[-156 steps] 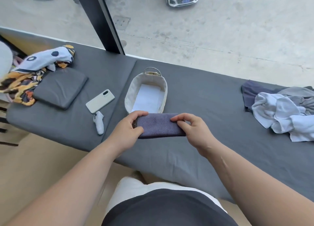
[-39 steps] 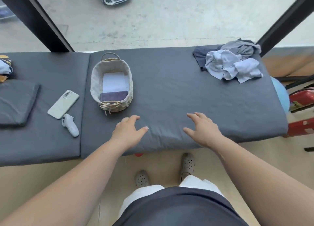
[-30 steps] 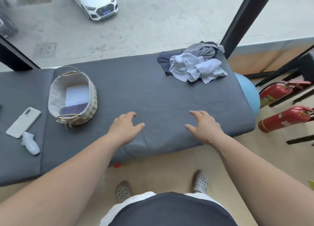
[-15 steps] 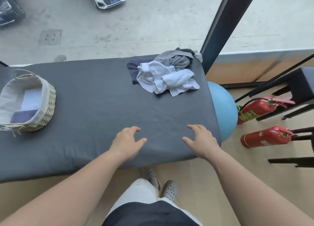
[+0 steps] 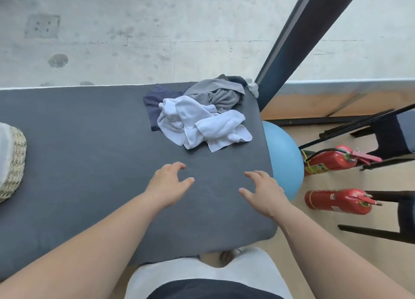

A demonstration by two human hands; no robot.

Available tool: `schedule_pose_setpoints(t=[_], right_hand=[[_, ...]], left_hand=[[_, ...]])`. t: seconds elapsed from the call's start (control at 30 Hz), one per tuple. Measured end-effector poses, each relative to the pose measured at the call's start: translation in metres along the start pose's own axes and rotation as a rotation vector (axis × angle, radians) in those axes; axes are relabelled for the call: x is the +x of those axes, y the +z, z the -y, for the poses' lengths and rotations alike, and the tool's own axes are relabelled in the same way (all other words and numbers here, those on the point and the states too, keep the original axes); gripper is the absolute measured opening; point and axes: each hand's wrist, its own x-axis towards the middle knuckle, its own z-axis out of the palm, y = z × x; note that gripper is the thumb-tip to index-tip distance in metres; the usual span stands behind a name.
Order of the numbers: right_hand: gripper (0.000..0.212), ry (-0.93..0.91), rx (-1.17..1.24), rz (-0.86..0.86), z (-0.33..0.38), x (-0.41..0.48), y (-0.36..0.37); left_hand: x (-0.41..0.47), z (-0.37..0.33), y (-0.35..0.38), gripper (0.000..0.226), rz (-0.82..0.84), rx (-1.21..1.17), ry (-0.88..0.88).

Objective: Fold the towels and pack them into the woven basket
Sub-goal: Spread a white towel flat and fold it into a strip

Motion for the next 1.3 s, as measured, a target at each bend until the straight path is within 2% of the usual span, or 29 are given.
schedule_pose_setpoints(t=[0.27, 0.43, 0.6, 0.73, 0.83, 0.9, 1.03, 1.13, 1.2, 1.3], right_hand=[[0.063, -0.171, -0.05, 0.103, 0.016, 0.11, -0.018], [0.064, -0.306, -0.135, 0.09, 0.042, 0.168, -0.021], [0.062, -0.463, -0.243, 0.122, 0.074, 0.197, -0.01], [0.071, -0.401, -0.31, 0.229, 0.093, 0.219, 0.003], [0.078, -0.335, -0.309, 0.235, 0.094, 0.227, 0.008], [0.071, -0.35, -0.265, 0.161, 0.093, 0.223, 0.006], [0.036, -0.421, 0.0, -0.026, 0.082, 0.201, -0.019], [0.026, -0.341, 0.251, -0.144, 0.066, 0.171, -0.046], [0.015, -0.285, 0.399, -0.183, 0.058, 0.146, -0.066], [0.021, -0.322, 0.486, -0.229, 0.056, 0.109, -0.092]], left_hand=[[0.077, -0.037, 0.017, 0.054, -0.053, -0.064, -0.1], [0.129, -0.038, 0.031, 0.057, -0.087, -0.154, -0.151], [0.163, -0.026, 0.039, 0.07, 0.036, -0.101, -0.115], [0.169, -0.019, 0.041, 0.07, 0.092, -0.048, -0.073], [0.169, -0.016, 0.039, 0.068, 0.117, -0.085, -0.083], [0.168, -0.016, 0.036, 0.066, 0.116, -0.189, -0.11], [0.164, -0.031, 0.032, 0.054, 0.007, -0.519, -0.218], [0.151, -0.046, 0.029, 0.055, -0.154, -0.5, -0.255], [0.135, -0.056, 0.027, 0.066, -0.16, -0.47, -0.166], [0.11, -0.076, 0.017, 0.085, -0.153, -0.401, 0.054]])
